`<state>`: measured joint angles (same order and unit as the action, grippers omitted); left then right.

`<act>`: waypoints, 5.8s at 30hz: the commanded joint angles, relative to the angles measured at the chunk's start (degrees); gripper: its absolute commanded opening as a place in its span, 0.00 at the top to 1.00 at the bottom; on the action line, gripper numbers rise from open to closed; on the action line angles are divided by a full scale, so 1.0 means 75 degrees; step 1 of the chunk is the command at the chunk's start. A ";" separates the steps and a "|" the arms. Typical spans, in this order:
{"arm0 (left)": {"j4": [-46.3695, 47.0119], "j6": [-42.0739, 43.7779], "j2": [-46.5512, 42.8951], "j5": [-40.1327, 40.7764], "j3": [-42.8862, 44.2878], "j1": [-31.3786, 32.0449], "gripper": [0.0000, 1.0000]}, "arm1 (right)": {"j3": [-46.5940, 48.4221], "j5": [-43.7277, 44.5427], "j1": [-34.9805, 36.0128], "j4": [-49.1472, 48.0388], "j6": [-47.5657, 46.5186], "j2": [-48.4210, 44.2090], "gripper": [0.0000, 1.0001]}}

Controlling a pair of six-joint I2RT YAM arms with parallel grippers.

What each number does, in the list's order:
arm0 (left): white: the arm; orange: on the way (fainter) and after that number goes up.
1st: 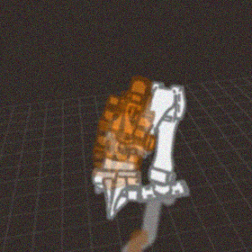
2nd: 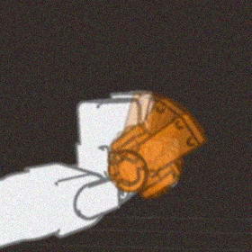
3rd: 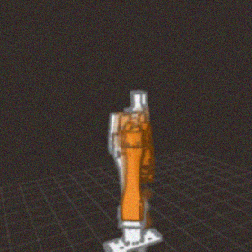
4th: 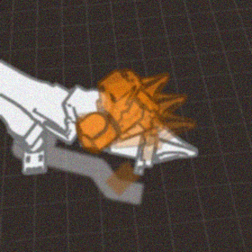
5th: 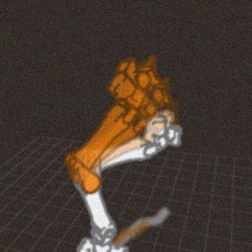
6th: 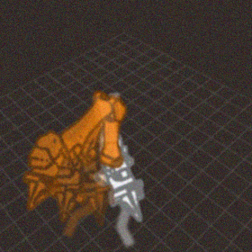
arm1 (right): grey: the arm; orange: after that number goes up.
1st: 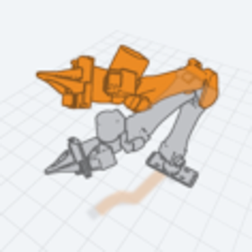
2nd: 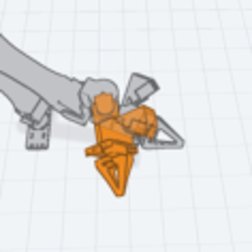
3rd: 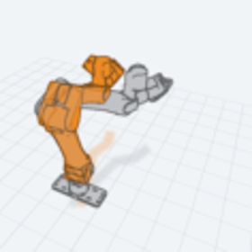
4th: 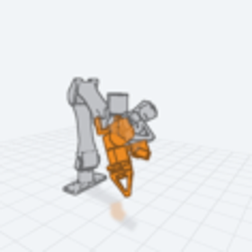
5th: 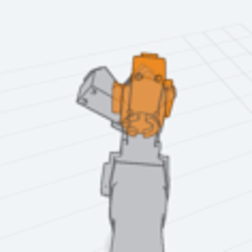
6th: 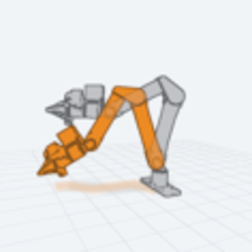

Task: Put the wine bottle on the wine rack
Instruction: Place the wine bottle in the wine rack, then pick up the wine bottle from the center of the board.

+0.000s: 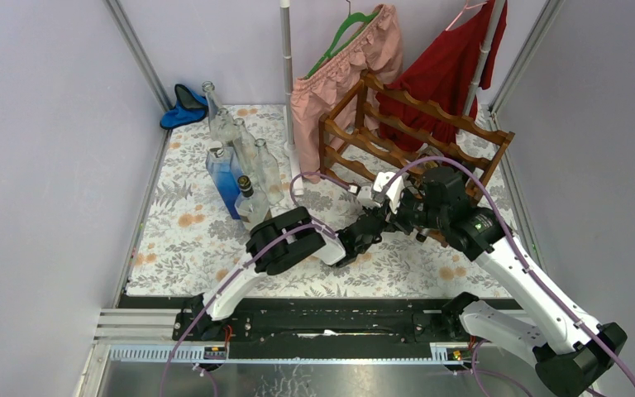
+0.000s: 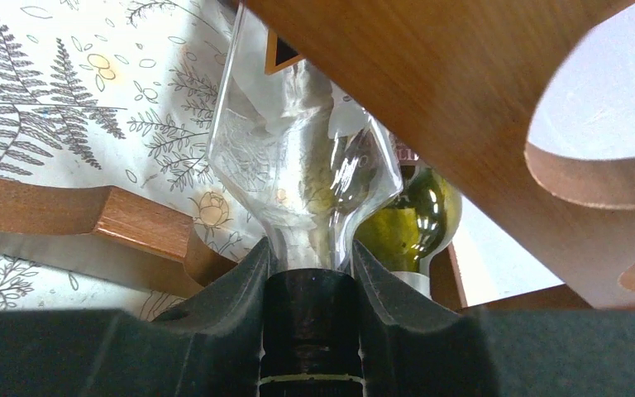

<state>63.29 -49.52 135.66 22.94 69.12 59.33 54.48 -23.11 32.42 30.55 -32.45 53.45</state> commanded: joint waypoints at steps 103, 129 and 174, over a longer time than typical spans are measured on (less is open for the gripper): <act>-0.7079 0.3901 -0.8430 0.1168 -0.3472 0.3155 0.22 | 0.2446 -0.3380 -0.0767 0.2666 -0.0531 -0.0455 0.30; -1.6941 0.2953 -0.9448 0.3457 0.2959 -0.0469 0.22 | 0.1140 -0.3056 -0.0988 0.1417 -0.0006 -0.0101 0.24; -1.4114 0.4018 -1.0349 -0.5306 0.0252 -0.4594 1.00 | 0.0541 -0.3830 -0.0987 0.1296 -0.0457 0.0091 0.15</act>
<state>-50.41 -15.97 63.70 0.89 70.39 24.97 60.03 -47.22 25.36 41.41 -33.21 53.71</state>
